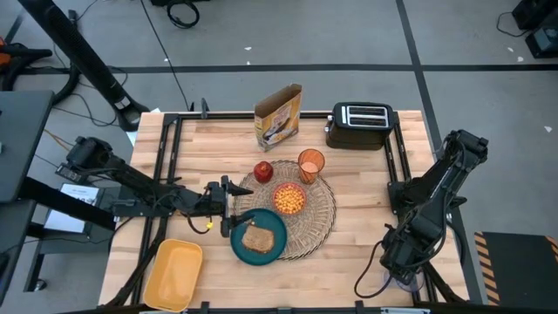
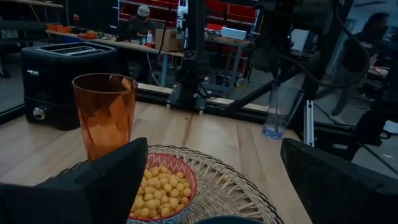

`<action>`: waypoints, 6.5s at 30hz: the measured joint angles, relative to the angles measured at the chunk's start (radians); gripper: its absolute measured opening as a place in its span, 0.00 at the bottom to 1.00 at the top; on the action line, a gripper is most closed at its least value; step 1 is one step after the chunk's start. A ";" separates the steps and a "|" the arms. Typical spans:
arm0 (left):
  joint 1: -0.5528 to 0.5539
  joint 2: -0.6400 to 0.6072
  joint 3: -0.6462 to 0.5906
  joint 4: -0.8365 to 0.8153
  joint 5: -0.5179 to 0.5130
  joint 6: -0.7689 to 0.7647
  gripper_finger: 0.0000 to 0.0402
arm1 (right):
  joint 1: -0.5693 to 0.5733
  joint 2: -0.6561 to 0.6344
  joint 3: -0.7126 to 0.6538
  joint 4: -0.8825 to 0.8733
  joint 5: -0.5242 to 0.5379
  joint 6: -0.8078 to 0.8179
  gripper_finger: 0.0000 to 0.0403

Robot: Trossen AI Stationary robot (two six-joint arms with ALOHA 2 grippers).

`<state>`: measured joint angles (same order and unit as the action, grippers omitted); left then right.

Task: Arrange a breakfast setting
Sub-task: Put the blue spoon on the brown table mat

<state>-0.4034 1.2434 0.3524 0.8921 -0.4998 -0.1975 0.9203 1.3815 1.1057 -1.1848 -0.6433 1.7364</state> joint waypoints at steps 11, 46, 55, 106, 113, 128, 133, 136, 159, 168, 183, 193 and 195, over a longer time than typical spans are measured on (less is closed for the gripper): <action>0.000 0.000 0.000 0.000 0.000 0.000 0.94 | 0.000 0.000 0.000 0.004 -0.012 0.059 0.06; 0.014 0.000 0.000 -0.013 0.000 0.010 0.94 | -0.001 0.168 0.330 -0.383 0.187 0.014 0.03; 0.013 0.000 0.000 -0.013 0.000 0.005 0.94 | 0.008 0.189 0.402 -0.384 0.205 -0.027 0.03; -0.045 0.116 0.126 -0.013 0.090 -0.045 0.94 | -0.101 -0.040 0.378 -0.385 0.950 -0.601 0.03; 0.010 0.333 0.356 -0.087 0.091 -0.031 0.93 | -0.323 0.116 0.378 -0.303 0.960 -1.162 0.03; 0.149 0.637 0.690 -0.192 0.082 -0.026 0.74 | -0.450 0.236 0.378 -0.160 1.061 -1.404 0.03; 0.187 0.695 0.749 -0.192 0.083 -0.017 0.73 | -0.458 0.229 0.378 -0.114 1.072 -1.449 0.03; 0.203 0.723 0.780 -0.194 0.111 -0.015 0.73 | -0.470 0.235 0.378 -0.117 1.073 -1.453 0.03; 0.211 0.754 0.831 -0.213 0.113 0.014 0.05 | -0.538 0.236 0.378 -0.056 1.075 -1.493 0.07; 0.173 0.747 0.831 -0.158 0.017 0.037 0.05 | -0.477 0.204 0.378 -0.083 1.188 -1.454 0.26; 0.088 0.649 0.831 0.216 0.060 0.279 0.05 | -0.210 -0.036 0.201 0.092 1.629 -1.018 0.35; 0.129 0.655 0.831 0.342 0.254 0.277 0.05 | -0.233 -0.075 -0.064 1.056 1.468 -1.497 0.35; 0.125 0.655 0.831 0.372 0.289 0.291 0.05 | -0.242 -0.080 -0.066 1.144 1.451 -1.543 0.35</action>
<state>-0.2781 1.8980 1.1831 1.2638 -0.2111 0.0933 0.6779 1.3015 1.0393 -0.0409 0.8075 0.1937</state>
